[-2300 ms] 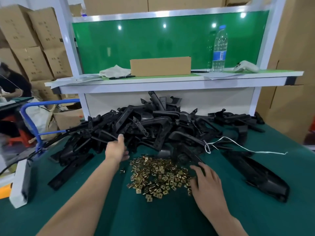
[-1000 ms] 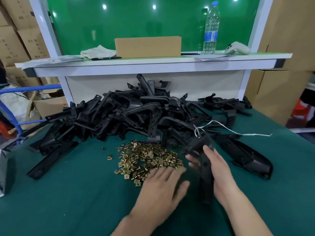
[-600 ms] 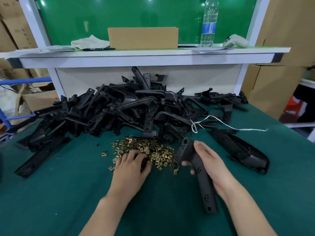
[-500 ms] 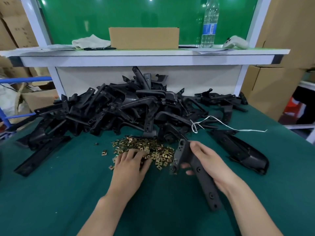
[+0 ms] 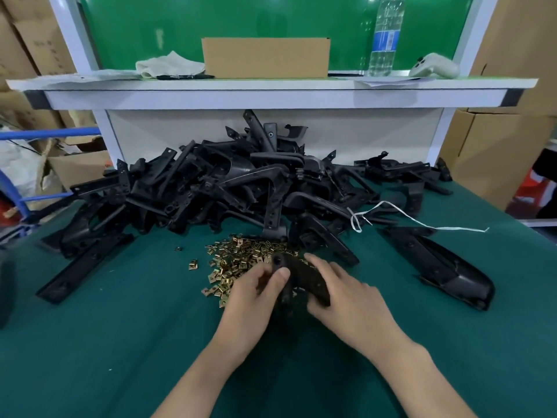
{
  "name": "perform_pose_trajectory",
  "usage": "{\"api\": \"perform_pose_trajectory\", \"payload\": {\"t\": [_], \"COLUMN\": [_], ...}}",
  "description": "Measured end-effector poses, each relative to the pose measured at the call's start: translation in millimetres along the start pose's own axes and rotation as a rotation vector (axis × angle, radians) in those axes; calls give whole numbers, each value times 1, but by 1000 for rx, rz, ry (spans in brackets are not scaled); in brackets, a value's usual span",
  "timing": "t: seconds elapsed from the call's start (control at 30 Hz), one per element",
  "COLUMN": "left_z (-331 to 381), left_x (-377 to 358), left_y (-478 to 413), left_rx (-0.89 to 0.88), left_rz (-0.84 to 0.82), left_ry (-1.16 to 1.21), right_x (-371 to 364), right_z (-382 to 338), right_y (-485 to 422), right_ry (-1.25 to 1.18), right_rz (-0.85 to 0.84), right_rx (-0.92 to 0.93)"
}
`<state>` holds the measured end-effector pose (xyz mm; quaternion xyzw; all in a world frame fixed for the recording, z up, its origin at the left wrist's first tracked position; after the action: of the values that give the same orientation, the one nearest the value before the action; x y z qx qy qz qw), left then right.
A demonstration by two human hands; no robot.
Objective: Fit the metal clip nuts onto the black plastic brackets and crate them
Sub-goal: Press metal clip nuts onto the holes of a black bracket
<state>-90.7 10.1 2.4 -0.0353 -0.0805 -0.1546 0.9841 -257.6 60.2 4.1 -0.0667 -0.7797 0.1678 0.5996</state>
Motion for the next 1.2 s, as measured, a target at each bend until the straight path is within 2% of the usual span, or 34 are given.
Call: {"api": "perform_pose_trajectory", "payload": {"t": [0.17, 0.2, 0.3, 0.37, 0.43, 0.6, 0.77, 0.9, 0.97, 1.07, 1.13, 1.2], "left_z": [0, -3, -16, -29, -38, -34, -35, -30, -28, -30, -34, -38], "left_x": [-4, -1, 15, 19, 20, 21, 26, 25, 33, 61, 74, 73], "left_y": [2, 0, -10, -16, -23, -43, -56, -45, -41, -41, -44, -46], "left_rx": [-77, -105, -117, -14, 27, -31, 15, -137, -149, 83, 244, 253], "left_rz": [-17, 39, 244, 193, 125, 144, 78, 107, 193, 366, 355, 285], "left_ry": [-102, -224, -871, -1101, -1183, -1198, -1135, -997, -982, -951, -869, -857], "right_x": [-7, -8, -13, -12, -10, -5, -5, -4, -5, -4, -3, -4], "right_z": [7, 9, 13, 14, 15, 30, 32, 36, 37, 39, 39, 39], "right_y": [-9, -10, -7, -6, -5, -5, -5, -5, -5, -6, -6, -7], "right_ry": [166, 181, 236, 278, 317, 236, 165, 136, 118, 78, 69, 65], "right_rz": [87, 99, 120, 147, 144, 134, 106, 120, 120, 138, 133, 118], "right_rx": [-46, -53, -62, -72, -97, -211, -262, -302, -323, -338, -343, -343]}}
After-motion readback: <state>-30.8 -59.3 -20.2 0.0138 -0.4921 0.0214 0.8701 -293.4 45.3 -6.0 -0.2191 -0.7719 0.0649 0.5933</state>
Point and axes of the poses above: each hand's wrist, its own y-axis away from the middle knuckle, its own x-axis out of the back of the hand, z = x × y, the point moved 3 cm from there along -y, towards the middle knuckle, and after that the axes turned 8 degrees about x, right-handed, at the moved point
